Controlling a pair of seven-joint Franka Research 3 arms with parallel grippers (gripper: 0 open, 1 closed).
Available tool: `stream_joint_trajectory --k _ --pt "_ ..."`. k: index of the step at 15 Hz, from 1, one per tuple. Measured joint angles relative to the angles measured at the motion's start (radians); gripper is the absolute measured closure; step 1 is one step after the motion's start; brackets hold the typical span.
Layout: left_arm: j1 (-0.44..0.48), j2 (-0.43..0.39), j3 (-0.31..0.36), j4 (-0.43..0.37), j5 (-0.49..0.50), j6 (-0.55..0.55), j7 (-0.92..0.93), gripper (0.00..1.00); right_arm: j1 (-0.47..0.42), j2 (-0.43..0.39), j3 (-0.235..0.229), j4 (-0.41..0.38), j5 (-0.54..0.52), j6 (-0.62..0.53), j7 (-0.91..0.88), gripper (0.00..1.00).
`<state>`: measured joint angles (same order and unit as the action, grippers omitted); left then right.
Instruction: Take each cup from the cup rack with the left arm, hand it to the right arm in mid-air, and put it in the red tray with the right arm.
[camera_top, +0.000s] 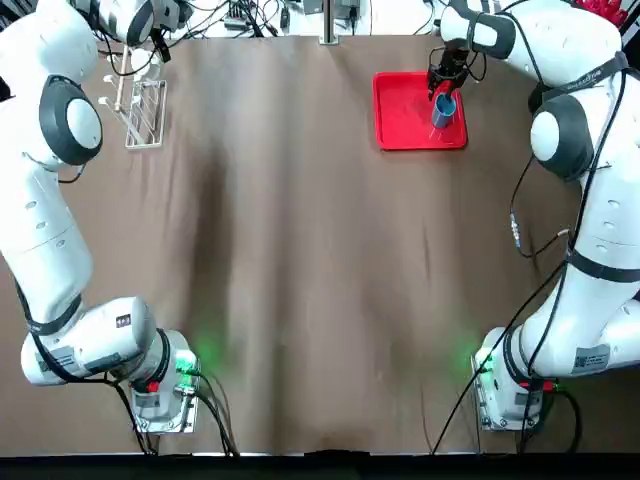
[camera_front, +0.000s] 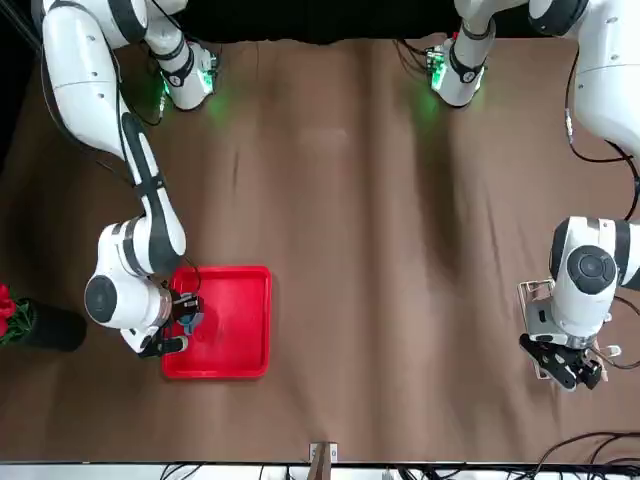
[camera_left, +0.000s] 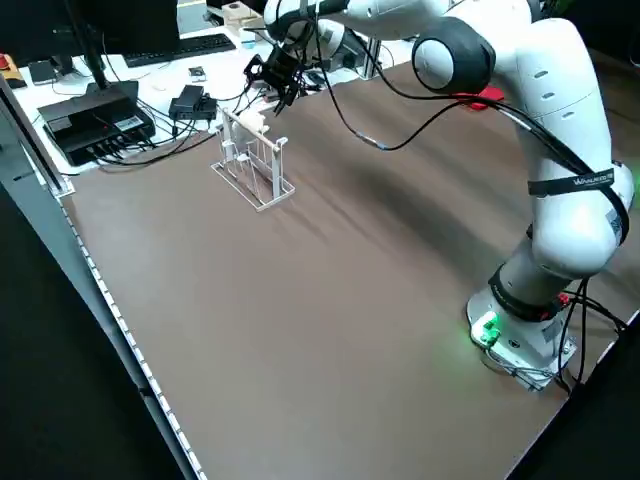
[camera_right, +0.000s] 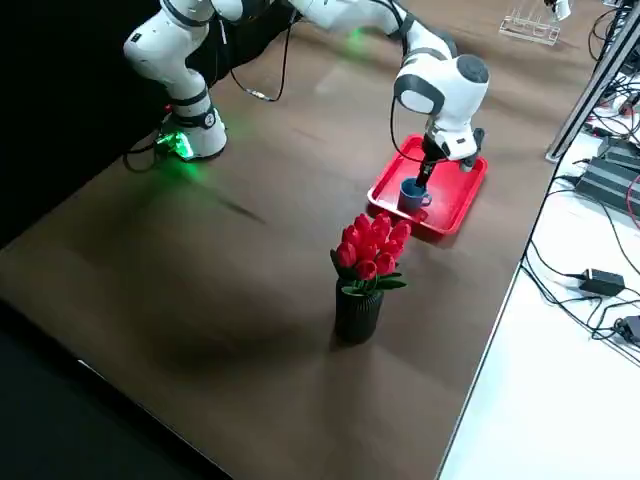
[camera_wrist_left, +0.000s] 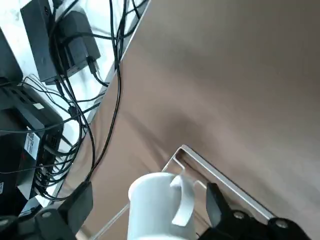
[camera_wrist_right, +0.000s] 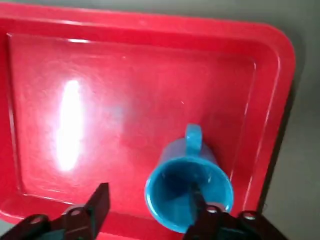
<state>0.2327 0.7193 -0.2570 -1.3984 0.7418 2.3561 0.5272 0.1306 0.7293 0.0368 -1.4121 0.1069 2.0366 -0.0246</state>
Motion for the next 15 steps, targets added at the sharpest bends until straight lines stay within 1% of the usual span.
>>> stream_joint_trajectory --k 3,4,6,8,12,15 --pt "0.001 0.008 0.010 0.000 0.000 0.001 0.023 0.00 0.008 -0.003 0.001 0.038 0.000 -0.073 0.009 0.02" --pt "0.001 0.012 0.012 0.000 0.001 0.001 0.024 0.00 0.008 -0.006 0.001 0.050 0.000 -0.108 0.010 0.00" --pt "0.001 0.022 0.018 -0.003 0.004 0.001 0.026 0.00 0.005 -0.019 0.000 0.077 0.002 -0.188 0.013 0.00" --pt "0.002 0.027 0.028 -0.007 0.017 0.001 0.040 0.00 -0.002 -0.049 0.000 0.097 0.013 -0.254 0.016 0.00" --pt "0.019 0.030 0.036 -0.007 0.021 0.001 0.083 0.00 -0.020 -0.120 0.000 0.100 0.072 -0.309 0.017 0.00" --pt "0.029 0.030 0.036 -0.009 0.021 0.001 0.095 0.00 -0.022 -0.143 0.000 0.100 0.093 -0.372 0.017 0.00"
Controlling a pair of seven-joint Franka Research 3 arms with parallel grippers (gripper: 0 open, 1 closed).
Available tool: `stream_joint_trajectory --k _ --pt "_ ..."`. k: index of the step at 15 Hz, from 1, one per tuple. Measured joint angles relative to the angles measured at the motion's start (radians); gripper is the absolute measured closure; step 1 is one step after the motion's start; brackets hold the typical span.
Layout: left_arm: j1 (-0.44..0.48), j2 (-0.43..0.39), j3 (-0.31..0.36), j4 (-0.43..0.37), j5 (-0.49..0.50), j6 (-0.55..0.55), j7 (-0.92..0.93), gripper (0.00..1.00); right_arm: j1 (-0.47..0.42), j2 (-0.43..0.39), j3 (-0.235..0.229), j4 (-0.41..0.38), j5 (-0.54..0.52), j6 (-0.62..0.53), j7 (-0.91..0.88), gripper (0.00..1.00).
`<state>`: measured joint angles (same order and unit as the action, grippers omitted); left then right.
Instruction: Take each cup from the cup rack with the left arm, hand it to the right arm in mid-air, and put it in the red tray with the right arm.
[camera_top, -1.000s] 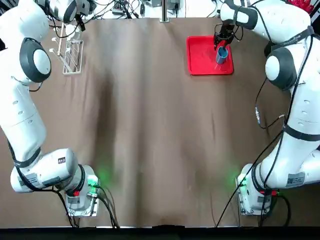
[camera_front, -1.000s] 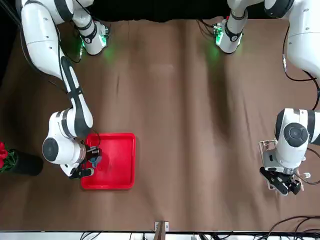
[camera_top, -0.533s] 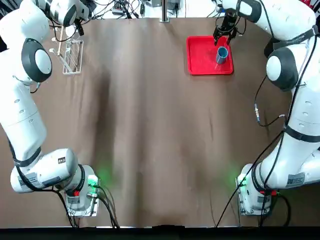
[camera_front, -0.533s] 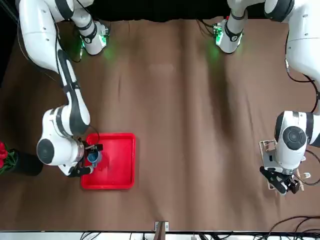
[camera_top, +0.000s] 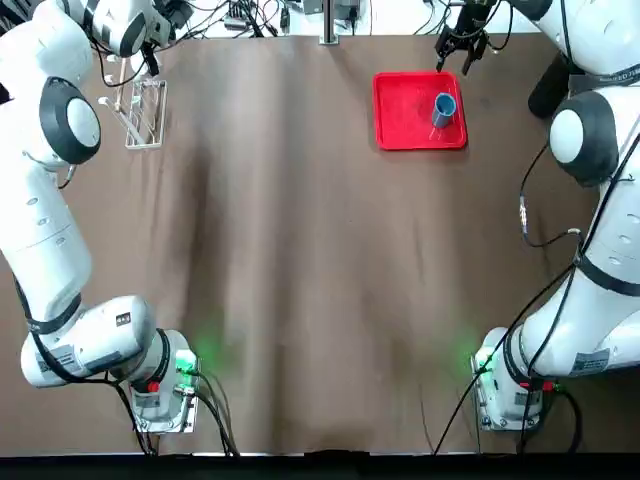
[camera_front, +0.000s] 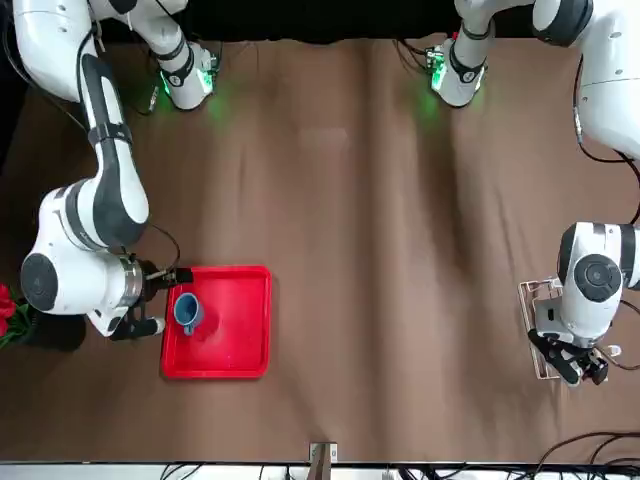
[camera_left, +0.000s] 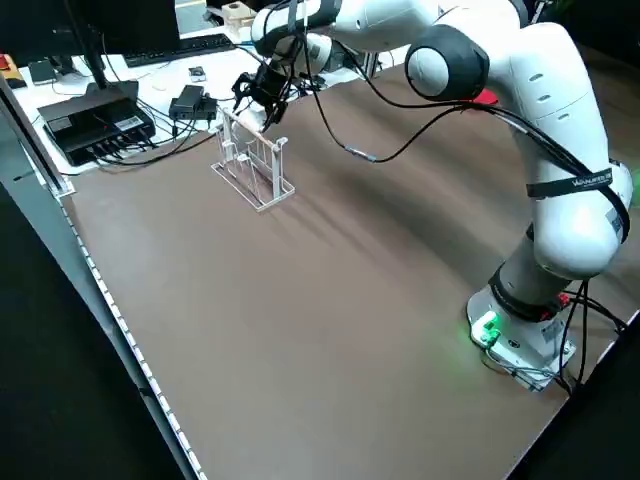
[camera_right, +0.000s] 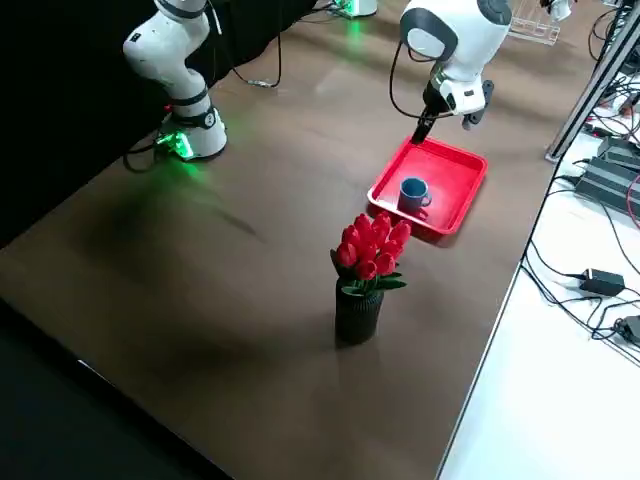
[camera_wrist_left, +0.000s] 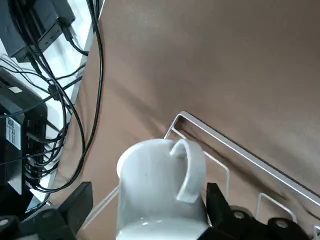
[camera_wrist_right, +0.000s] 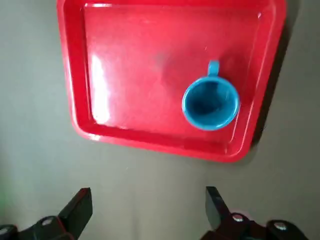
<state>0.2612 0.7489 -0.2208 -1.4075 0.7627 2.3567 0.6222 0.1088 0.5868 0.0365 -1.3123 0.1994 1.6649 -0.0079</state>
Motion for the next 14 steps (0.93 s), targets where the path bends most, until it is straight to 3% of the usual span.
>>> stream_joint_trajectory --k 6,12,14 --pt "0.007 0.001 0.001 -0.011 0.003 0.000 0.010 0.00 -0.033 -0.059 -0.004 0.010 0.051 -0.077 0.000 0.00" --pt "0.008 0.008 0.001 -0.015 0.044 0.000 0.010 0.01 -0.150 -0.182 -0.013 0.056 0.049 -0.227 -0.002 0.00" --pt "0.007 0.008 0.001 -0.015 0.044 0.000 0.010 0.08 -0.201 -0.215 -0.015 0.082 0.047 -0.258 -0.002 0.00"
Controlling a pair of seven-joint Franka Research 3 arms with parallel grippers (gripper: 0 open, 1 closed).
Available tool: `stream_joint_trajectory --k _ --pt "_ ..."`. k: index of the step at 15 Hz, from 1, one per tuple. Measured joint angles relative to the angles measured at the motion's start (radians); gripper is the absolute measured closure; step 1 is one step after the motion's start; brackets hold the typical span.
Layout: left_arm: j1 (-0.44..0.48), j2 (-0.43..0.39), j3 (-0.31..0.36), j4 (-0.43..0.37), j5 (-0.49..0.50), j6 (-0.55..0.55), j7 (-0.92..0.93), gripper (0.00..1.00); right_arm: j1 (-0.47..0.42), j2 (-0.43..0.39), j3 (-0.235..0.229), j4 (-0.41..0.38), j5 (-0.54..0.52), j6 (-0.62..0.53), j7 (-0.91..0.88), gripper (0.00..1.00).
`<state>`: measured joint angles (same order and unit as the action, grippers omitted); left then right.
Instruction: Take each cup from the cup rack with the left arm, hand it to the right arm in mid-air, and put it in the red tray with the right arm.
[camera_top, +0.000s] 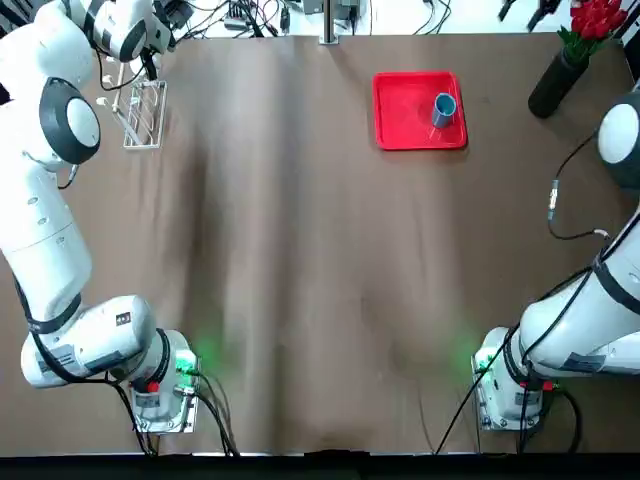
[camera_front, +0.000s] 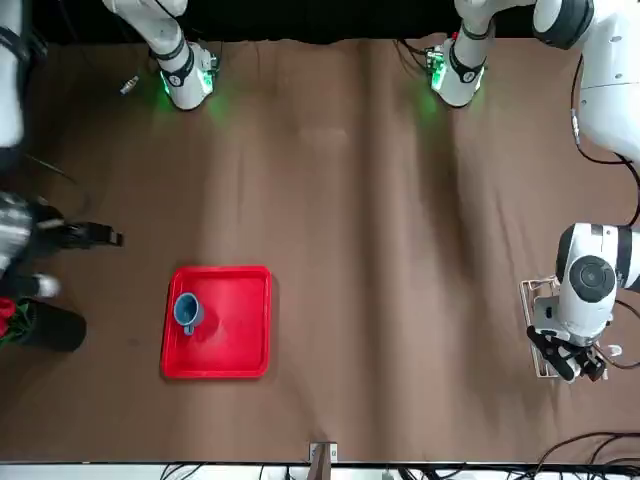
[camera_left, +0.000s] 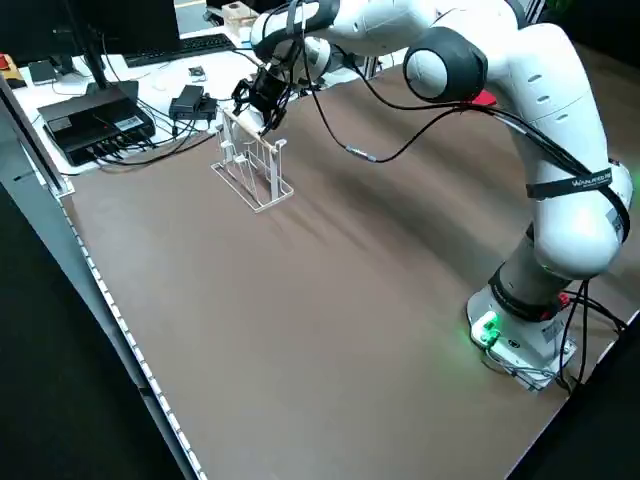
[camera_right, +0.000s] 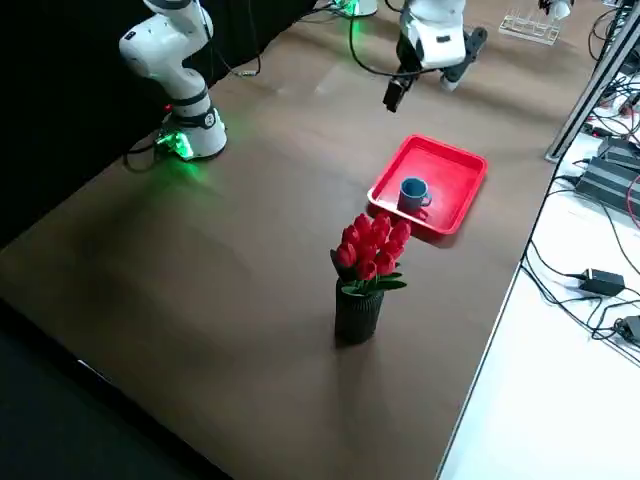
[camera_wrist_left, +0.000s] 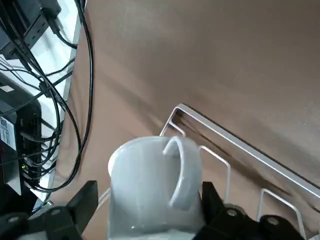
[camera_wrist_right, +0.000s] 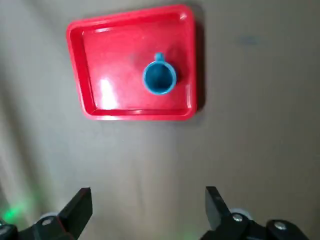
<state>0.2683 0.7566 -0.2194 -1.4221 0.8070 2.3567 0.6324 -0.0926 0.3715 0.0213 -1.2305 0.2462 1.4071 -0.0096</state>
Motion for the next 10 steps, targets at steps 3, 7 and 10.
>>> stream_joint_trajectory --k 3,7,10 --pt "-0.006 0.000 0.000 0.000 0.001 0.000 0.000 0.24 -0.067 -0.067 -0.001 0.018 -0.031 -0.014 -0.014 0.00" --pt "-0.010 0.000 -0.002 0.003 0.001 0.000 0.000 0.24 -0.071 -0.147 0.013 0.015 -0.193 -0.025 -0.038 0.00" --pt "-0.024 -0.003 -0.006 0.008 0.001 0.000 0.000 0.24 -0.066 -0.188 0.023 -0.018 -0.215 -0.016 -0.038 0.00"
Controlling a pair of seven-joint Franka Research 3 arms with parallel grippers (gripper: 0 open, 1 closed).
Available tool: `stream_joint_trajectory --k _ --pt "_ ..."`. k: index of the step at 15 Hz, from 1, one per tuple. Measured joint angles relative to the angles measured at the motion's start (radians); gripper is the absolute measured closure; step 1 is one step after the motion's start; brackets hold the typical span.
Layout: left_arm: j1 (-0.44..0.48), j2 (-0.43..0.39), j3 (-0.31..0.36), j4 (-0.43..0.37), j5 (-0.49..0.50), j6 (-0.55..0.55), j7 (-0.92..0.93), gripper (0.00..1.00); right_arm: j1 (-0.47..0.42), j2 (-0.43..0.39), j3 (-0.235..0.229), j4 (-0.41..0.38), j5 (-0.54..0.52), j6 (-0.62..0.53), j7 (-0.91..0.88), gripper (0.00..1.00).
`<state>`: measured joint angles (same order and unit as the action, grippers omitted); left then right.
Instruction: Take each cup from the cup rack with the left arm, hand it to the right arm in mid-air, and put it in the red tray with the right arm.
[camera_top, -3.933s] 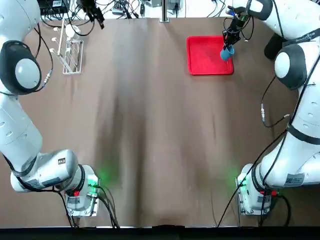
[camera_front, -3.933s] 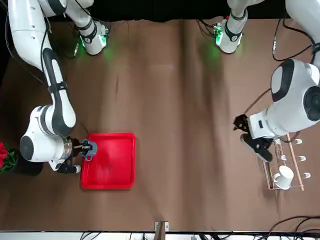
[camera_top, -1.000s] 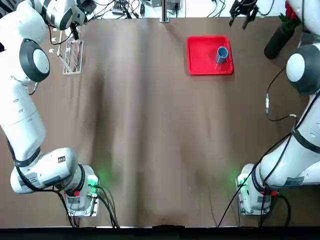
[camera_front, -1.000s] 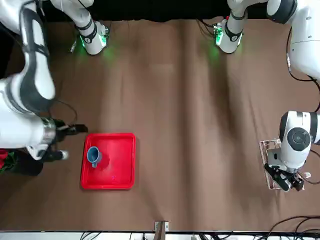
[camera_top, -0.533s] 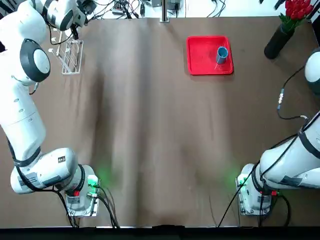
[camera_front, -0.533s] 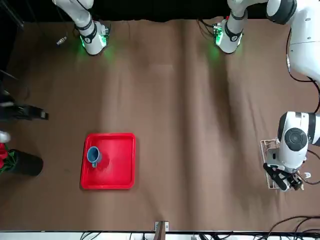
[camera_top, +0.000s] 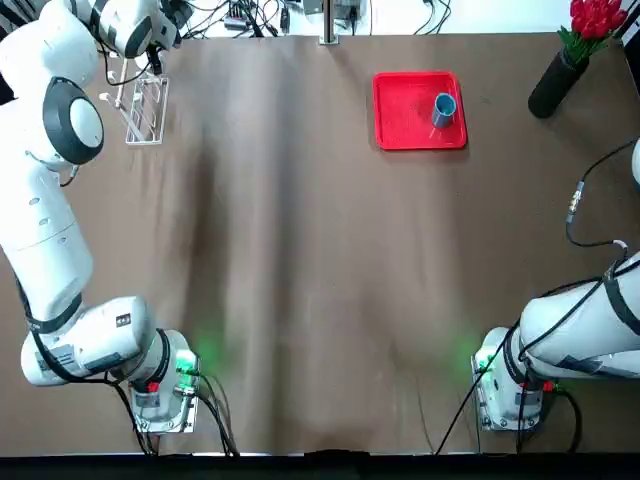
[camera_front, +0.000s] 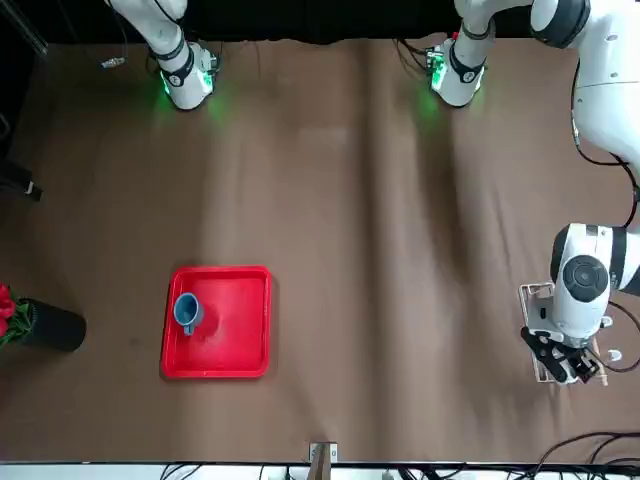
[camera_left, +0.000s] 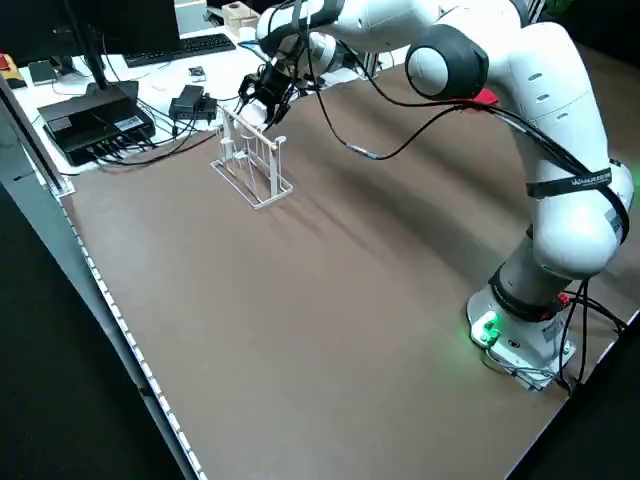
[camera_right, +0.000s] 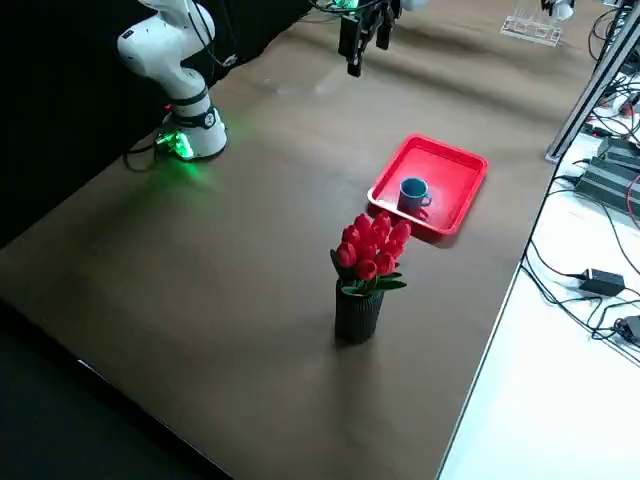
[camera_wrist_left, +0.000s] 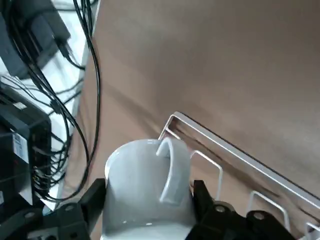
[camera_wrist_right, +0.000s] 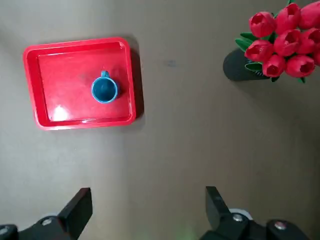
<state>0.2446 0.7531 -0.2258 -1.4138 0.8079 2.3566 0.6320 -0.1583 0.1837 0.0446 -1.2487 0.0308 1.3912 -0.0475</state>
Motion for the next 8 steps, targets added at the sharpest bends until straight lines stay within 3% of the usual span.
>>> stream_joint_trajectory --k 5,8 --pt "-0.038 -0.060 -0.010 0.002 0.000 -0.100 -0.004 0.24 0.026 -0.082 0.005 -0.154 -0.001 0.082 -0.001 0.00" --pt "-0.063 -0.102 -0.012 0.002 0.000 -0.187 -0.004 0.24 0.034 -0.092 0.005 -0.179 -0.005 0.088 -0.001 0.00"
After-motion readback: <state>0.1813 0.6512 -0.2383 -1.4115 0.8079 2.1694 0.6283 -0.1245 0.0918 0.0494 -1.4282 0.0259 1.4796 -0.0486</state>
